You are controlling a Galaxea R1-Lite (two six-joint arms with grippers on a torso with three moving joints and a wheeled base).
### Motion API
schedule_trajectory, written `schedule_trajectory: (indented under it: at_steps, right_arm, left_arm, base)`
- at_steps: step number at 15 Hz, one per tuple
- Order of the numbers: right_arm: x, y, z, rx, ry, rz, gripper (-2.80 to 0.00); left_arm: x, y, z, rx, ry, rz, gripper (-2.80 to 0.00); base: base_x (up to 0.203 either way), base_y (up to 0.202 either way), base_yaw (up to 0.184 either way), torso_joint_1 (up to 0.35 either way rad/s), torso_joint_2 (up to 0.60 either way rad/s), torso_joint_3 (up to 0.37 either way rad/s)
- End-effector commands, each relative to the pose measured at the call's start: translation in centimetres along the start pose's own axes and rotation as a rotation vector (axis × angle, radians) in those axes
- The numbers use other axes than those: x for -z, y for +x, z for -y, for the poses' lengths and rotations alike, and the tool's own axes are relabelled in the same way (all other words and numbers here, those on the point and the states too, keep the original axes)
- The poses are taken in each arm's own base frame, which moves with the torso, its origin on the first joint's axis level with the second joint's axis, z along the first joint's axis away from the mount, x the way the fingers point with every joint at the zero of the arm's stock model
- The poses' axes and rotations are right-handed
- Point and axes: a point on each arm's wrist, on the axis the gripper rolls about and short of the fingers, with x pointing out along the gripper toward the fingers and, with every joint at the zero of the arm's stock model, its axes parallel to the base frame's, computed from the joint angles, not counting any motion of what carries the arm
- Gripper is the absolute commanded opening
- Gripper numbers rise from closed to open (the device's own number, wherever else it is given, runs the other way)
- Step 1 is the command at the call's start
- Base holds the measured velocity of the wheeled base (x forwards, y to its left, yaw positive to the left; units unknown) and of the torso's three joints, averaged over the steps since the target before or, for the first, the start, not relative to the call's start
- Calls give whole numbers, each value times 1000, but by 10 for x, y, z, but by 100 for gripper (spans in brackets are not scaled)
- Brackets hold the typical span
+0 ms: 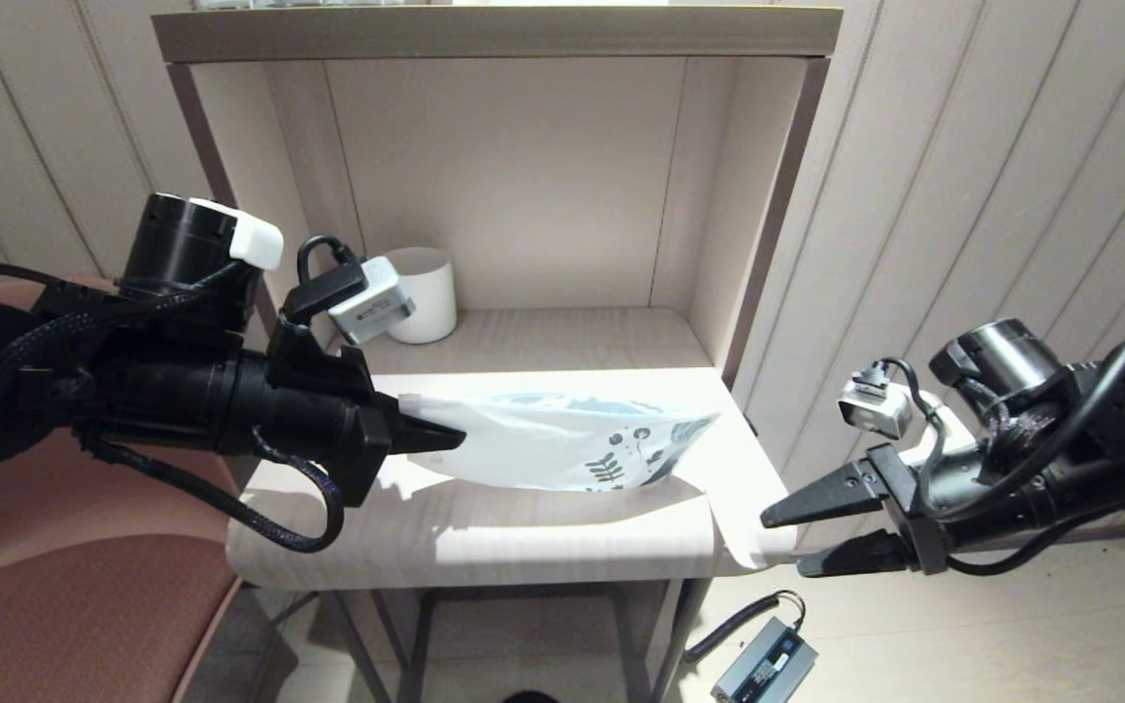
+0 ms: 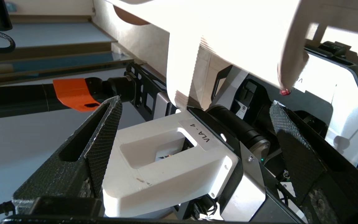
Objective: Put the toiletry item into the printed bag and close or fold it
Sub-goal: Pick up the comb
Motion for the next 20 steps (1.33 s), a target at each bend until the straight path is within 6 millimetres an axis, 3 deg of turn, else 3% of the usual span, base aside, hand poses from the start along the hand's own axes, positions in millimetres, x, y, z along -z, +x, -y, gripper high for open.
schedule_trajectory:
  at_steps: [1, 5, 20]
  right_arm:
    - [-7, 15, 2, -13, 15, -43, 0]
    - [-17, 32, 4, -23, 16, -85, 0]
    - [-30, 35, -7, -63, -3, -77, 0]
  left_arm:
    - [2, 3, -1, 5, -1, -7, -280]
    - [4, 5, -2, 11, -7, -15, -280]
    - [4, 12, -6, 1, 4, 2, -280]
  base:
    - [0, 0, 0, 0, 0, 0]
    - [0, 0, 0, 0, 0, 0]
    - [0, 0, 0, 0, 0, 0]
